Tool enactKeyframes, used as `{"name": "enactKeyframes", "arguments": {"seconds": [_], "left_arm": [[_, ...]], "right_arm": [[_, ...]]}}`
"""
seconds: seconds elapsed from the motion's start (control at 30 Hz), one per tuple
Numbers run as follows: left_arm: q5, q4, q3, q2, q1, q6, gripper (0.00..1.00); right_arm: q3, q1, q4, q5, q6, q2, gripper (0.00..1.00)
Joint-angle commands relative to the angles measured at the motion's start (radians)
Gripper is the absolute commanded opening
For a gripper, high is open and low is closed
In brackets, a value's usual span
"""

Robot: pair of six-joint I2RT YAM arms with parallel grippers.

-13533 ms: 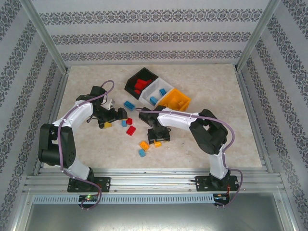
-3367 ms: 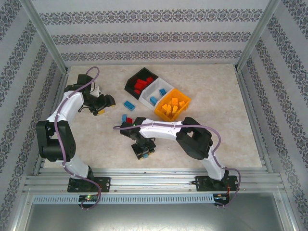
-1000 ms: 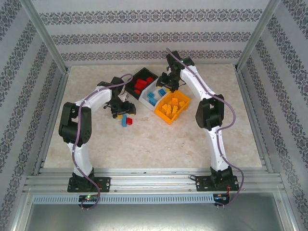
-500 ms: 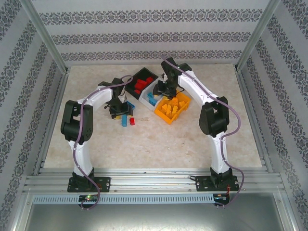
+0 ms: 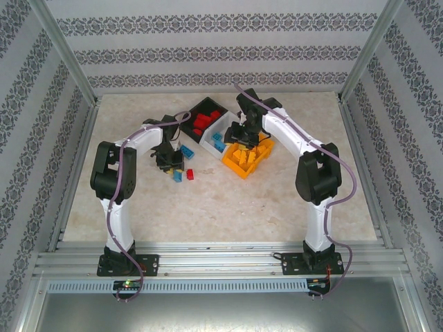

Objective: Sort the legos into containers by color

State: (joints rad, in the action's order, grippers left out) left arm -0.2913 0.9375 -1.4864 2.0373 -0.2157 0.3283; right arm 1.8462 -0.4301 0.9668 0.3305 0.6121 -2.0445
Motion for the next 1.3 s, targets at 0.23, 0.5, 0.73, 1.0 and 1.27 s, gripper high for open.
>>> {"name": "enactKeyframes", "arguments": {"seconds": [0.23, 0.5, 0.73, 1.0, 1.27], "left_arm": [[-0.232, -0.015, -0.174, -0.071, 0.061, 0.120, 0.23], [-0.449, -0.470, -0.247, 0.019, 0.042, 0.500, 0.28], [-0.438, -0.442, -0.477, 0.189, -0.027, 0.502, 0.34], [-0.442, -0.335, -0.741, 0.350, -0.075, 0.485, 0.57], [-0.395, -0.194, -0.802, 0.330, -0.076, 0.384, 0.63]], "right_arm": [[-0.040, 0.025, 0.037, -0.018, -0.001, 0.086, 0.52], [-0.297, 0.051, -0.010, -0.017, 0.037, 0.274, 0.52], [-0.445, 0.052, -0.064, -0.015, 0.078, 0.371, 0.52], [-0.490, 0.052, -0.078, -0.012, 0.069, 0.391, 0.52], [-0.478, 0.034, -0.097, 0.005, 0.063, 0.355, 0.53]]}}
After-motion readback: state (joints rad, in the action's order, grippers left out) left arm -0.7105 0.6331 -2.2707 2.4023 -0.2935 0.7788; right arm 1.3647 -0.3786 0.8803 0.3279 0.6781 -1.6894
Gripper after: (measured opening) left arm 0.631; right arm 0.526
